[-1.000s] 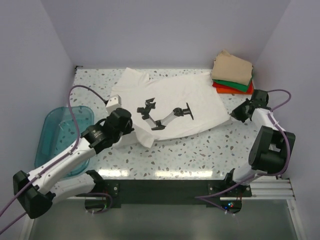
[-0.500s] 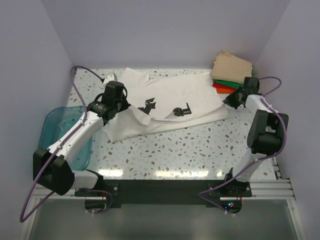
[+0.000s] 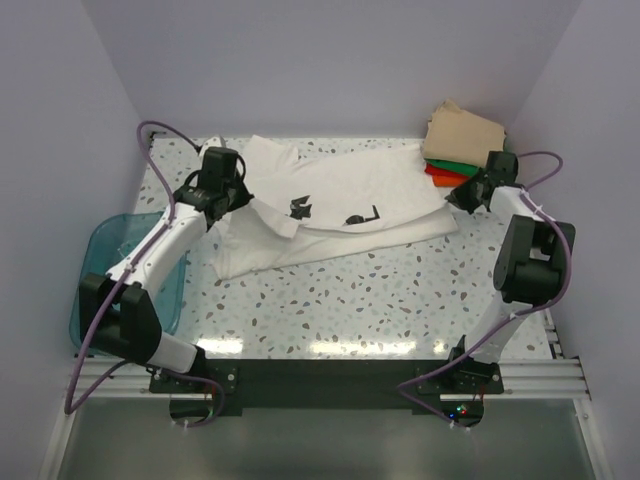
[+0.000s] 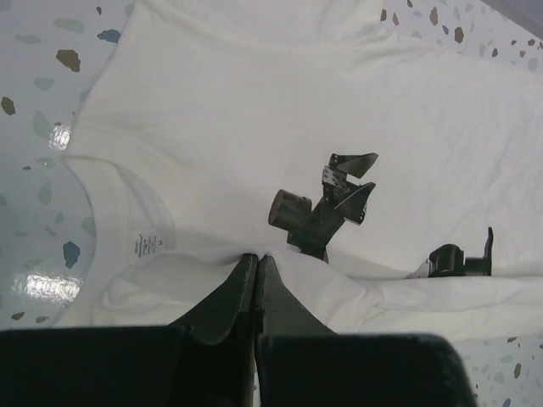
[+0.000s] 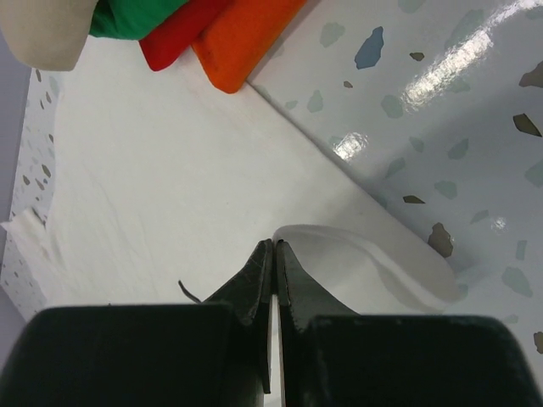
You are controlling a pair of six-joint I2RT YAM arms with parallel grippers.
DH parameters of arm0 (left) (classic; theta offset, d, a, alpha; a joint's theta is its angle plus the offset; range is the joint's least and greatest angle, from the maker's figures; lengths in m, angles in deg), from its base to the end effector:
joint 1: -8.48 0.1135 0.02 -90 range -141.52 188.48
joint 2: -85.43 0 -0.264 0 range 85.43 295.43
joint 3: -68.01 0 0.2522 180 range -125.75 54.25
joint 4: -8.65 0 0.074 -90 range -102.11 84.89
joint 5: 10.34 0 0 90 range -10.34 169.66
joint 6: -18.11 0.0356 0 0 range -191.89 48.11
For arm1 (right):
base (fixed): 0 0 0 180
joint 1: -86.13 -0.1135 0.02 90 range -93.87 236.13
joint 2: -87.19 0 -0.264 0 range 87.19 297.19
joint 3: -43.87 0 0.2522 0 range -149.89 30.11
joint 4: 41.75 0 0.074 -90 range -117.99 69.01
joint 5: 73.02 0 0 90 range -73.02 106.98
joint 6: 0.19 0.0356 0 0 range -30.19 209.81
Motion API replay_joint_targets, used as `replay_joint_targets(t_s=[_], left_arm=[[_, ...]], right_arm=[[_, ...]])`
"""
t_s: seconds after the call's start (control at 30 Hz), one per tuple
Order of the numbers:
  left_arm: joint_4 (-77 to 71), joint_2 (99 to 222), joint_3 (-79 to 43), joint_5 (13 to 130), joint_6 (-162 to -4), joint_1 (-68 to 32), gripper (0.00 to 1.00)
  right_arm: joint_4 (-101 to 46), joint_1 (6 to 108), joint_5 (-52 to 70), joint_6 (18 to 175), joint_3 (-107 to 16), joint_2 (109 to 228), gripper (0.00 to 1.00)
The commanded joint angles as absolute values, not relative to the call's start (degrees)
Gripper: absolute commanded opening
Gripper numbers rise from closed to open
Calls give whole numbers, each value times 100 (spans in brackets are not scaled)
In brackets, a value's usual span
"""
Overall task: Fold and stack the t-shirts
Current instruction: Flatten the tshirt out
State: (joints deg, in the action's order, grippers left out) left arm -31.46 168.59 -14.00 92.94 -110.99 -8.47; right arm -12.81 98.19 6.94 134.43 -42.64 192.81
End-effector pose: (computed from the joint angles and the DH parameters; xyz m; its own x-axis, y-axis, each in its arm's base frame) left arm 0.3108 -0.0862 0.2989 -0.5643 -0.4697 -0.6789 -0.3058 0.8828 -0.3565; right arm 0.3947 -0.0780 0.2041 -0.4532 0.8041 -0.3847 0.5762 0.5936 0.5618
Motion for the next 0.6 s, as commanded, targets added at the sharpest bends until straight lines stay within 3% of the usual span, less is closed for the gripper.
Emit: replay_joint_targets(t_s=[0.0,0.57], left_arm=[[-2946,16989,-1747,9144,-10872,-690,0],[-2919,17148,-1589,9083,-10960,-321,0]], right_arm=[[-1559,9835,661,13587,-4460,19345,0],[-1700,9844,424,13648,-4811,19679,0]])
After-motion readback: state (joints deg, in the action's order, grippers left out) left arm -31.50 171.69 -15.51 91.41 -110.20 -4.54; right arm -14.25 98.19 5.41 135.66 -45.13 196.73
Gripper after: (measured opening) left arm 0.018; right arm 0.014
